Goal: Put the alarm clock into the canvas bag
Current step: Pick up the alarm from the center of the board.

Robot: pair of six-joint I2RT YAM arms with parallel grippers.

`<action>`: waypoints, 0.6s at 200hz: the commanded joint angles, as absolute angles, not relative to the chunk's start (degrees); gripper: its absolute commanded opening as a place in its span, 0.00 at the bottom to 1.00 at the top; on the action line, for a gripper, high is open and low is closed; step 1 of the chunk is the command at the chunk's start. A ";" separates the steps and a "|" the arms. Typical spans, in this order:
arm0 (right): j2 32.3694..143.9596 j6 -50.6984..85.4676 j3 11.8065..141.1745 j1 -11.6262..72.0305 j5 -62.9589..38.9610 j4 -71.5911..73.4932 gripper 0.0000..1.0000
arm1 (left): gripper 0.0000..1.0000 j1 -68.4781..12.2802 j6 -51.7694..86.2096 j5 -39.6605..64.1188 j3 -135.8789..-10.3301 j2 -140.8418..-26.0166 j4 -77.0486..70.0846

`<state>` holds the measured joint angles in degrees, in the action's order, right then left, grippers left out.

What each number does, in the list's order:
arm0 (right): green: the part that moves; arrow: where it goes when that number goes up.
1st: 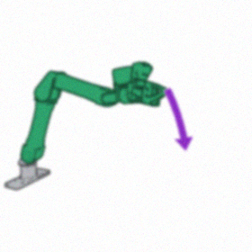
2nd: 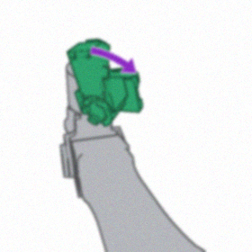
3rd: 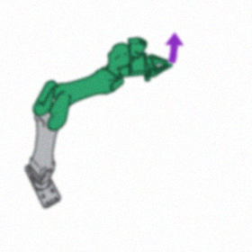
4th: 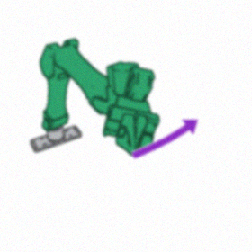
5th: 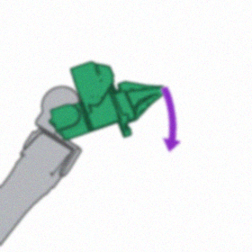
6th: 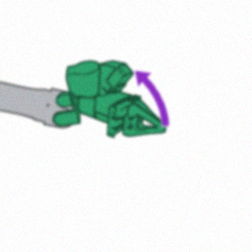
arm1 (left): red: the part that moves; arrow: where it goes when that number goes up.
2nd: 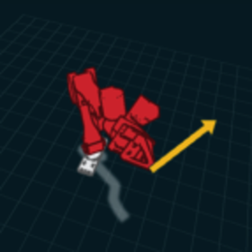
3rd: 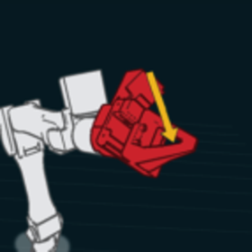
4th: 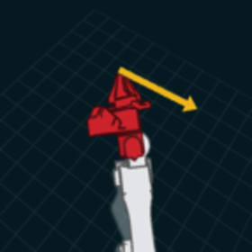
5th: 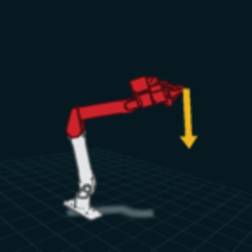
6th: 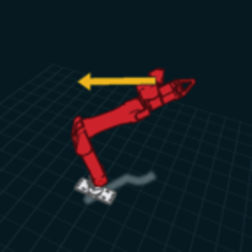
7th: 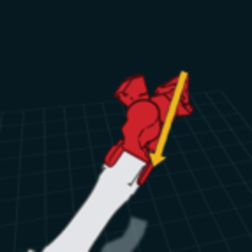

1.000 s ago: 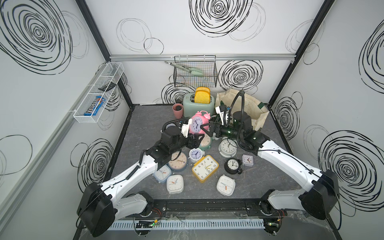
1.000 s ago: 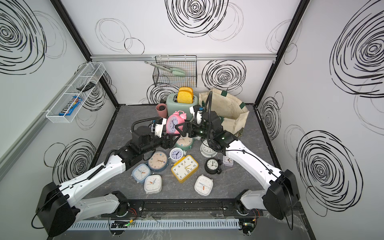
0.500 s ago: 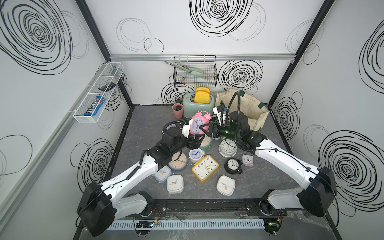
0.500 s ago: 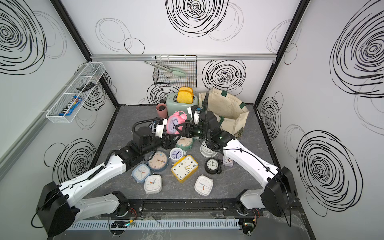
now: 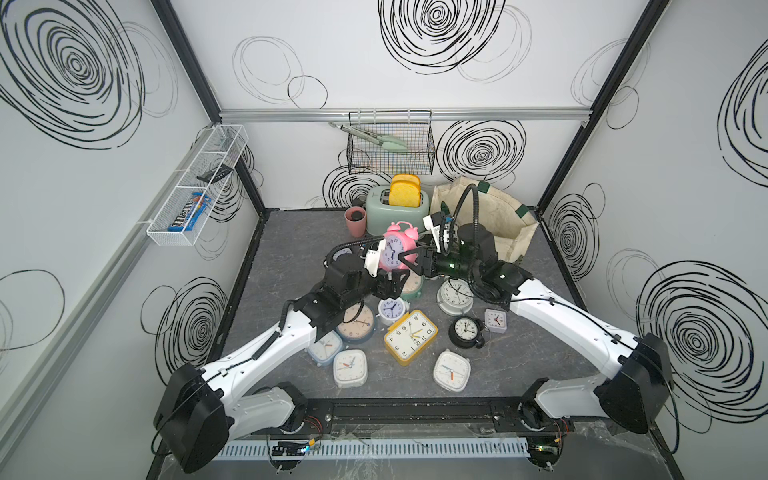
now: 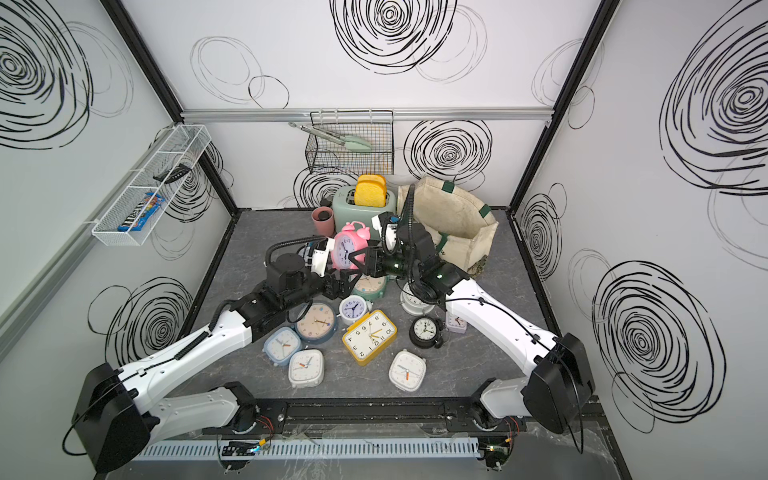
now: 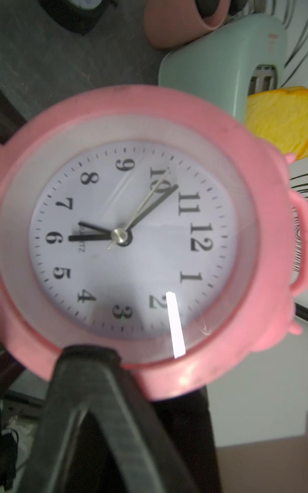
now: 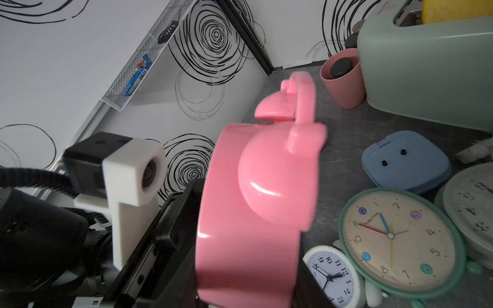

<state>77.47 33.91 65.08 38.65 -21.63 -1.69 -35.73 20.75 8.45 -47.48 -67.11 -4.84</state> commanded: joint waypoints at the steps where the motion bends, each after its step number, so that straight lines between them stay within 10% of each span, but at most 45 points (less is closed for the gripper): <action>1: 74.85 31.45 66.77 37.95 -20.64 -0.38 0.22 | 0.96 -35.55 19.95 10.49 -47.90 -65.45 -9.15; 120: 77.47 24.35 78.50 1.77 -19.62 -10.75 0.10 | 0.96 -35.13 16.70 8.30 -47.37 -60.30 -8.23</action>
<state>73.19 26.24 75.85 4.71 -17.61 -6.17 -34.87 17.78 8.49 -47.48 -60.82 -5.78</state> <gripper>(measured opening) 0.428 0.960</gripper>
